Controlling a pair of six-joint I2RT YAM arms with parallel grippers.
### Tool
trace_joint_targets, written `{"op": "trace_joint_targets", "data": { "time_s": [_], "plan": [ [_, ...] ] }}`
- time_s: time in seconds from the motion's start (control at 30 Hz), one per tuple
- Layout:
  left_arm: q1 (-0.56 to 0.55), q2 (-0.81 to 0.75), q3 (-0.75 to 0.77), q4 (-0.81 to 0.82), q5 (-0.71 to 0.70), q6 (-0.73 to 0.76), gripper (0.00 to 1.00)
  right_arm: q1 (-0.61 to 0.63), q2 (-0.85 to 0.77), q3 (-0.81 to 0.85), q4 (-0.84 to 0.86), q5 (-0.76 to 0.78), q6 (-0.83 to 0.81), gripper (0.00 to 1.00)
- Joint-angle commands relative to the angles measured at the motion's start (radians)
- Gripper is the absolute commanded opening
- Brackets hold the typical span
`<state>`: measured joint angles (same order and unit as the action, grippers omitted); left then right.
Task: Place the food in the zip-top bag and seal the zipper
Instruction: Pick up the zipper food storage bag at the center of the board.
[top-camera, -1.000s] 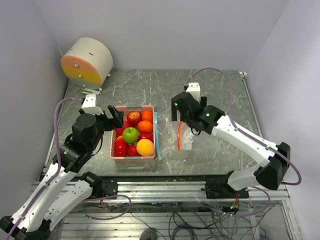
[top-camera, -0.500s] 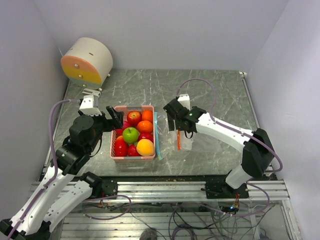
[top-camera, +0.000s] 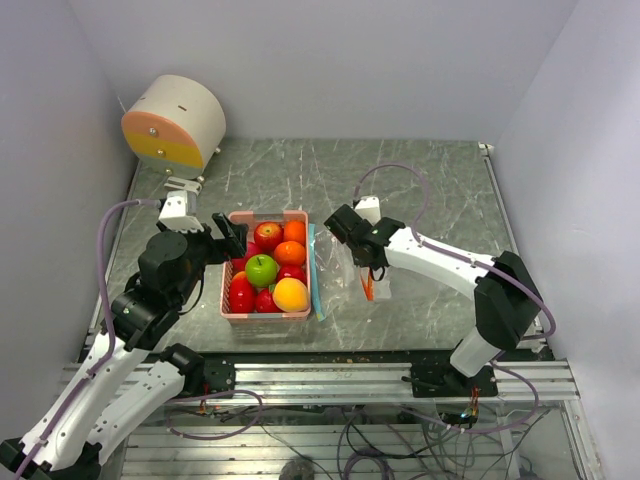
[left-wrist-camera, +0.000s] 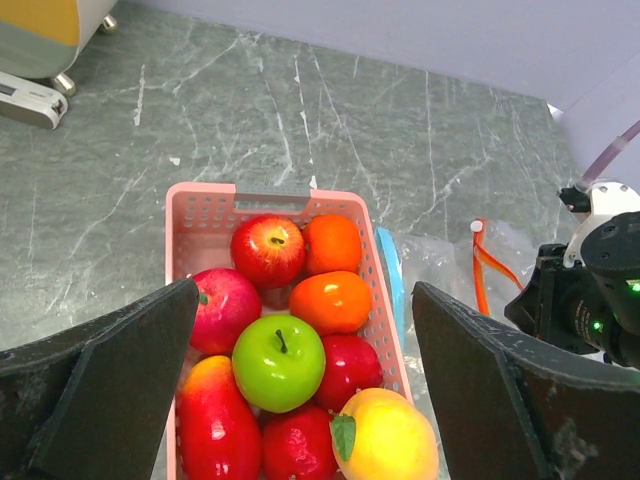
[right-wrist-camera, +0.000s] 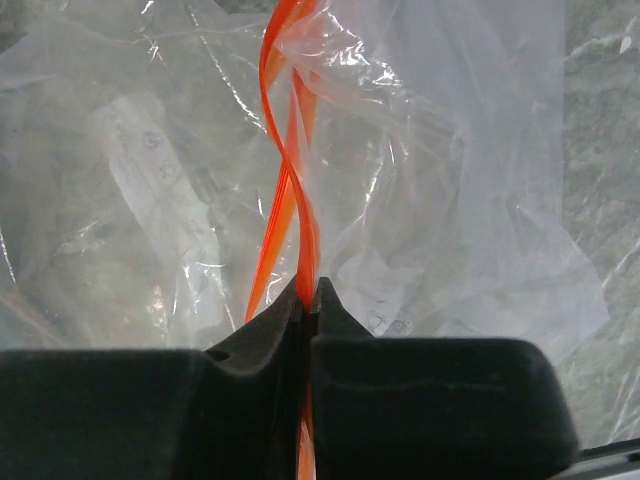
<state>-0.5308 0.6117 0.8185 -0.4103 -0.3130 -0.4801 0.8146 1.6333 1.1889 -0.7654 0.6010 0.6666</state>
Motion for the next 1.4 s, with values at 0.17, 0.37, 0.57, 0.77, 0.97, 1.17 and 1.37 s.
{"op": "trace_joint_targets", "data": {
  "time_s": [0.17, 0.37, 0.57, 0.77, 0.97, 1.17, 1.37],
  "plan": [
    [0.009, 0.013, -0.006, 0.018, 0.052, -0.029, 0.97, -0.001, -0.099, 0.092, -0.11, 0.081, 0.003, 0.0],
    [0.008, 0.027, -0.024, 0.108, 0.222, -0.086, 0.93, 0.001, -0.255, 0.179, -0.083, 0.031, -0.133, 0.0],
    [0.008, 0.035, -0.07, 0.262, 0.392, -0.207, 0.91, 0.002, -0.444, 0.075, 0.2, -0.281, -0.294, 0.0],
    [0.008, 0.092, -0.131, 0.507, 0.574, -0.364, 0.85, 0.004, -0.494, 0.029, 0.369, -0.447, -0.337, 0.0],
    [0.009, 0.153, -0.172, 0.686, 0.626, -0.448, 0.86, 0.008, -0.493, 0.019, 0.438, -0.52, -0.349, 0.0],
    [0.006, 0.255, -0.176, 0.786, 0.629, -0.484, 0.88, 0.014, -0.481, 0.02, 0.479, -0.585, -0.348, 0.0],
    [0.003, 0.355, -0.18, 0.907, 0.656, -0.548, 0.92, 0.019, -0.468, 0.006, 0.499, -0.591, -0.345, 0.0]
  ]
}}
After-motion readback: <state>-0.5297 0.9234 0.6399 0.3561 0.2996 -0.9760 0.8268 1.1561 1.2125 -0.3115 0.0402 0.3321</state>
